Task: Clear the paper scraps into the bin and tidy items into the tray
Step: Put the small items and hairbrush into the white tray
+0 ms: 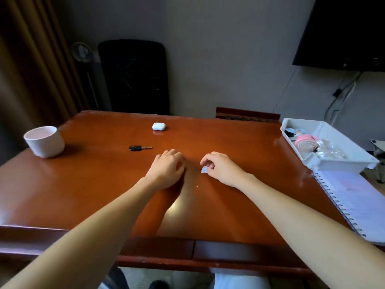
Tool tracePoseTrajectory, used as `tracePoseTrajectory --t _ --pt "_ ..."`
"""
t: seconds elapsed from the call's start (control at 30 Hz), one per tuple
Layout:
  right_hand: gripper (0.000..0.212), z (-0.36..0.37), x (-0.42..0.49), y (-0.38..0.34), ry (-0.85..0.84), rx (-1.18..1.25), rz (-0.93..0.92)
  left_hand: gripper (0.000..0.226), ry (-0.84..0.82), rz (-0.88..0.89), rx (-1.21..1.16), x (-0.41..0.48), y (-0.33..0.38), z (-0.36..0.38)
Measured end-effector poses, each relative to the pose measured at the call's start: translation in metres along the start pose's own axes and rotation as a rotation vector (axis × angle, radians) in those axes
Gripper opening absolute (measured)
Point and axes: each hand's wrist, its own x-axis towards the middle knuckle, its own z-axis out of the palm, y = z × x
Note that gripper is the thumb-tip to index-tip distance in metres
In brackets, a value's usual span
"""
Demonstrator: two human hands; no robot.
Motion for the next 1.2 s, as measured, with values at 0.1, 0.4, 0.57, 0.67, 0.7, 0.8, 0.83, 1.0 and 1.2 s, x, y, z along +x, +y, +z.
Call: tracePoseTrajectory --t 0.1,0.4,0.57,0.67,0.7,0.8,0.83,1.0,1.2 --pt "0.024 0.013 0.026 -0.023 -0.019 0.016 -0.044 0.032 0.018 -0.065 0.028 -0.005 -0.028 -0.009" --pt "0.022 0.048 0.088 -0.067 -0.016 0.038 -0.132 0.045 0.086 -0.229 0.07 -0.006 -0.096 -0.022" --pt "0.02 0.063 0.118 -0.081 -0.015 0.088 -0.161 0.034 0.118 -0.26 0.085 0.013 -0.116 -0.02" --pt "0.022 0.062 0.128 -0.083 -0.041 0.06 -0.201 0.032 0.125 -0.26 0.054 0.028 -0.124 -0.022" --pt "0.022 0.06 0.132 -0.083 -0.005 0.024 -0.214 0.032 0.125 -0.27 0.046 0.033 -0.127 -0.022" --pt "0.022 0.057 0.149 -0.075 0.115 -0.036 -0.221 0.029 0.108 -0.292 0.051 0.046 -0.138 -0.021" --pt "0.023 0.056 0.157 -0.071 0.123 -0.041 -0.209 0.029 0.105 -0.297 0.046 0.051 -0.14 -0.021" --pt "0.038 0.062 0.191 -0.056 0.044 -0.074 -0.178 0.031 0.092 -0.301 -0.014 0.067 -0.147 -0.019" --pt "0.055 0.072 0.226 -0.063 0.036 -0.06 -0.188 0.021 0.052 -0.386 -0.044 0.086 -0.155 -0.026"
